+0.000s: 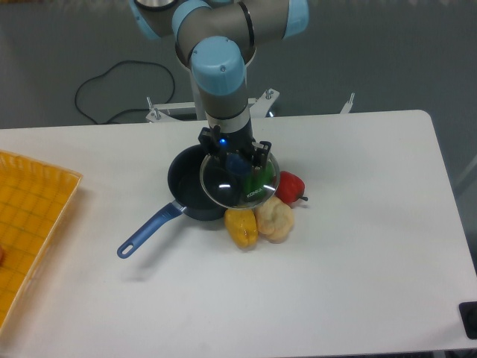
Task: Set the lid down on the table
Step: 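Lift the clear glass lid up off the saucepan with the gripper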
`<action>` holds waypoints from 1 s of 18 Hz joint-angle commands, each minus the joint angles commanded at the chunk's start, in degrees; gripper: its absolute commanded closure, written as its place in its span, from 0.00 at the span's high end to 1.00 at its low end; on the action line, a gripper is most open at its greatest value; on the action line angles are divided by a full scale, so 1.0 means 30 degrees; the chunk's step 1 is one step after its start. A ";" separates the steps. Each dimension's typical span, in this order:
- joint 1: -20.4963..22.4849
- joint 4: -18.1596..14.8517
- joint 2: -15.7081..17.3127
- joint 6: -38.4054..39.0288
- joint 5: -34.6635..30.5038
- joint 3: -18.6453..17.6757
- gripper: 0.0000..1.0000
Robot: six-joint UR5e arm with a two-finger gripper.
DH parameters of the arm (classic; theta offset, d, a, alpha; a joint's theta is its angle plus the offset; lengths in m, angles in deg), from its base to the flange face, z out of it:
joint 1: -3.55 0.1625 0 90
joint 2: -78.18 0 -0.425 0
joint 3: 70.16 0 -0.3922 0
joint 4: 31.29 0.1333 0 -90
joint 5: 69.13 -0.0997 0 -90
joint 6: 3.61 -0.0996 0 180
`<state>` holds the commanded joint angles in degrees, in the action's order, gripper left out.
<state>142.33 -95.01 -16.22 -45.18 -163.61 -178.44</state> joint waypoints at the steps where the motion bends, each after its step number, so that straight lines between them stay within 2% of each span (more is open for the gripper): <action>1: 0.0029 0.0000 -0.0058 0.0000 -0.0058 0.0000 0.59; 5: 0.0496 0.0000 -0.0380 -0.0321 -0.0703 0.0204 0.59; 10: 0.1638 0.0029 -0.1405 -0.1287 -0.0674 0.1257 0.59; 16: 0.2722 0.0117 -0.3308 -0.1903 -0.0645 0.3015 0.59; 18: 0.3103 0.0495 -0.3865 -0.2284 -0.0645 0.3456 0.59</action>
<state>151.64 -93.52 -27.81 -52.03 -165.54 -168.07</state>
